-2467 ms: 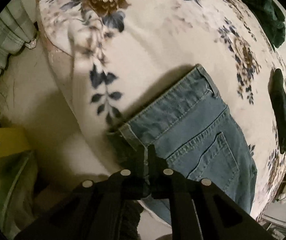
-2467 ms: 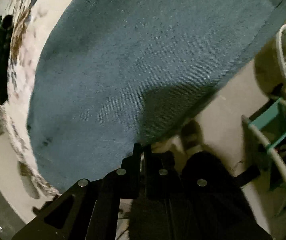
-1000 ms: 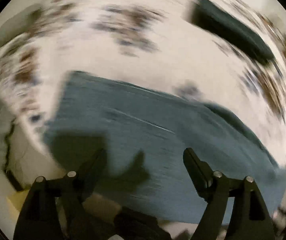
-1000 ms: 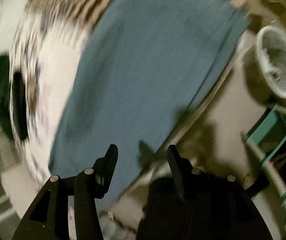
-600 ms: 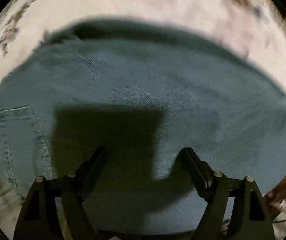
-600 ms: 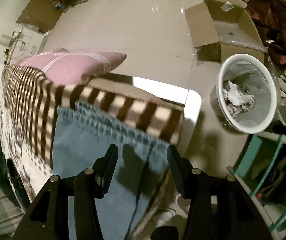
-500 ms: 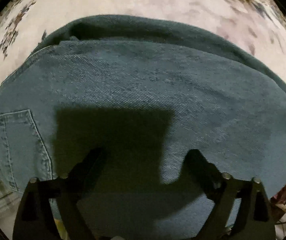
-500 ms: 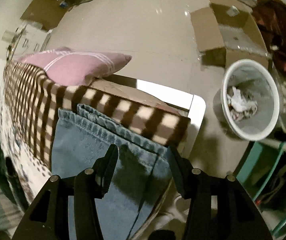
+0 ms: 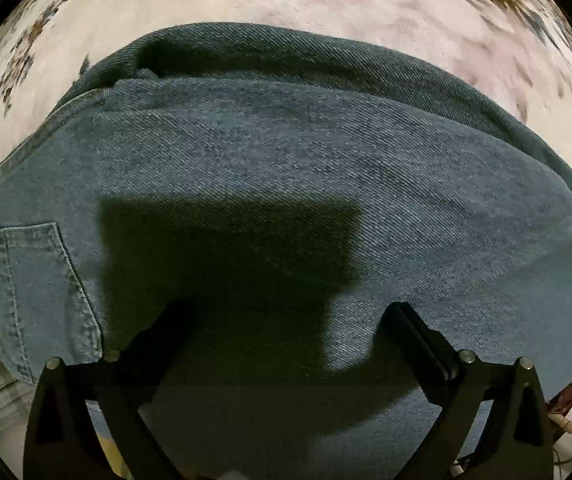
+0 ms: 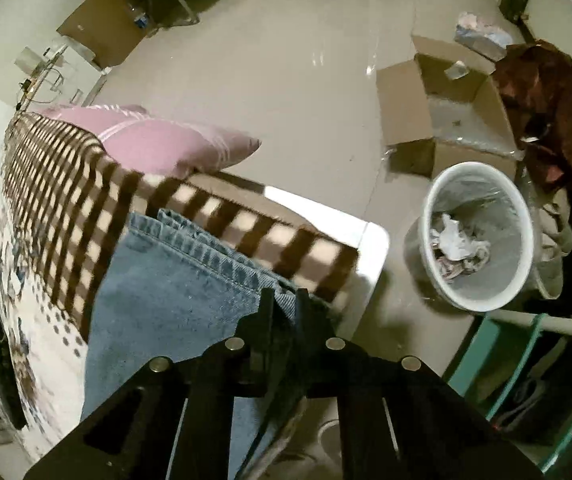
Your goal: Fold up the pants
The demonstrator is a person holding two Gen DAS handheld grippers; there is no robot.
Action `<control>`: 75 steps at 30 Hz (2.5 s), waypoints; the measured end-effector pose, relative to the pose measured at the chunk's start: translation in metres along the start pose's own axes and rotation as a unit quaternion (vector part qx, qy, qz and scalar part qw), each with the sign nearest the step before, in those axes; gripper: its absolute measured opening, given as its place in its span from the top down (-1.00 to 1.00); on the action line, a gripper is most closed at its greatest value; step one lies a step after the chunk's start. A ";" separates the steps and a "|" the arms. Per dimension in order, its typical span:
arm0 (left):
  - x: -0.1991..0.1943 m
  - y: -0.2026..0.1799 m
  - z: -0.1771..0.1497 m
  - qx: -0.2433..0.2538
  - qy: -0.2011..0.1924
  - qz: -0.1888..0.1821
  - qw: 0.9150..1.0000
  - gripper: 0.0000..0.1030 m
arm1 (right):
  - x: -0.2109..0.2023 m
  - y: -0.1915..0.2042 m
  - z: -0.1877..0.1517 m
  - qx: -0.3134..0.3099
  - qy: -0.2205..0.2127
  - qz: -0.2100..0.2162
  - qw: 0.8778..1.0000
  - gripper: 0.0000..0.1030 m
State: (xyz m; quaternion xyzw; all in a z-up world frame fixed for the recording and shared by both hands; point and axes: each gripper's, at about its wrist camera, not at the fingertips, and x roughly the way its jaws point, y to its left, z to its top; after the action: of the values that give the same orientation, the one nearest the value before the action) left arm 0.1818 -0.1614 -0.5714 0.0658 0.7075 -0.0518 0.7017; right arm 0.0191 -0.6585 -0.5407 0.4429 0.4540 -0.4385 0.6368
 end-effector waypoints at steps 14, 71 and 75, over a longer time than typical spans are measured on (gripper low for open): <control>-0.032 0.012 0.002 0.014 -0.006 -0.044 0.999 -1.00 | -0.005 0.000 0.005 -0.045 0.061 0.025 0.997 0.34; 0.006 -0.074 0.142 0.112 0.090 -0.031 0.989 -1.00 | 0.061 -0.017 -0.006 0.036 0.024 0.287 0.957 0.69; -0.008 -0.057 0.143 0.095 0.064 -0.068 0.991 -1.00 | 0.024 0.005 -0.013 0.011 -0.003 0.297 0.955 0.75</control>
State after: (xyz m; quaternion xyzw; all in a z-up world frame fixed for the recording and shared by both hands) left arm 0.3135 -0.2413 -0.5664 0.0870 0.7454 -0.1618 0.6408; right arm 0.0268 -0.6487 -0.5657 0.5631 0.2950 -0.2356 0.7351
